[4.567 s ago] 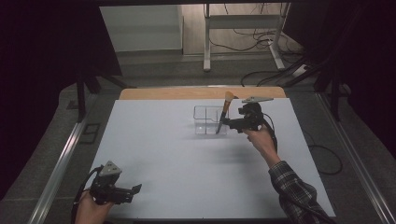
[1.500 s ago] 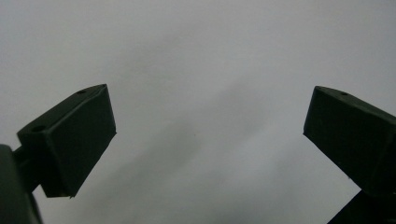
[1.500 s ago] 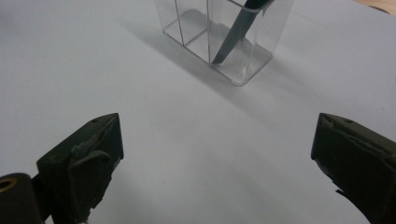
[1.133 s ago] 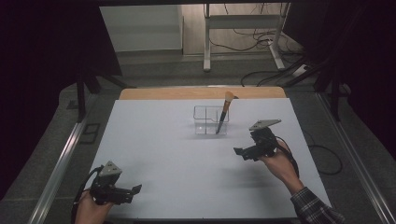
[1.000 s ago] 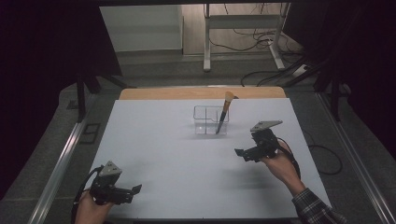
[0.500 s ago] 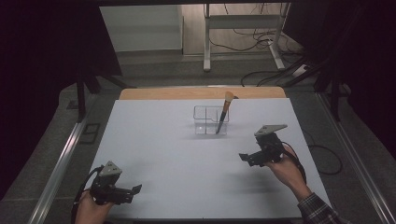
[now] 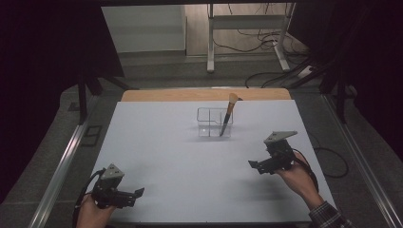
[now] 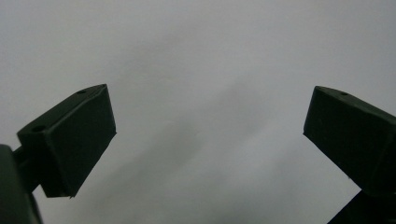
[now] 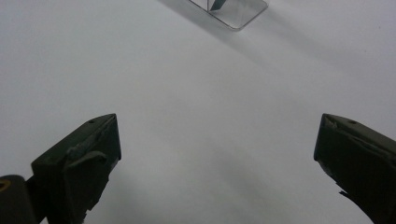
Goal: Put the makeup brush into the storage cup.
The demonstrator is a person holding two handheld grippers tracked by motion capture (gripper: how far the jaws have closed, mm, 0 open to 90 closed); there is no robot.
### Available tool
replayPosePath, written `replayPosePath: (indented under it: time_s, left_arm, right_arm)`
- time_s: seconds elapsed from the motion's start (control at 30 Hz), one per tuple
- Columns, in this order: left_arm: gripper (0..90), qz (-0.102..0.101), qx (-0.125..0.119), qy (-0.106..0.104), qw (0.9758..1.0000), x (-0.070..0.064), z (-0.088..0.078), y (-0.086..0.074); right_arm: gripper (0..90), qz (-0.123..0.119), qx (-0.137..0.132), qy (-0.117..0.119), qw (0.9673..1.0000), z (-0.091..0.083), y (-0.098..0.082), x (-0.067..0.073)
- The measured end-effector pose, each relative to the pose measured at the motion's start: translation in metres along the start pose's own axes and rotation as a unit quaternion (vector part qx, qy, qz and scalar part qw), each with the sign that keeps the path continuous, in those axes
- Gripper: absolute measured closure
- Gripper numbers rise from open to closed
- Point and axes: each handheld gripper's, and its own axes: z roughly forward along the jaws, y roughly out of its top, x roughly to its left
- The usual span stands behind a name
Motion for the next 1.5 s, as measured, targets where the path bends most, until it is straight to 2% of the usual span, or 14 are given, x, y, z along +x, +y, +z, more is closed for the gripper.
replayPosePath:
  time_s: [1.5]
  left_arm:
    - [2.9,-0.001,-0.001,-0.001,1.0000,0.000,0.000,0.000]
  right_arm:
    - [0.0,0.031,0.005,-0.012,0.9994,-0.028,-0.040,-0.005]
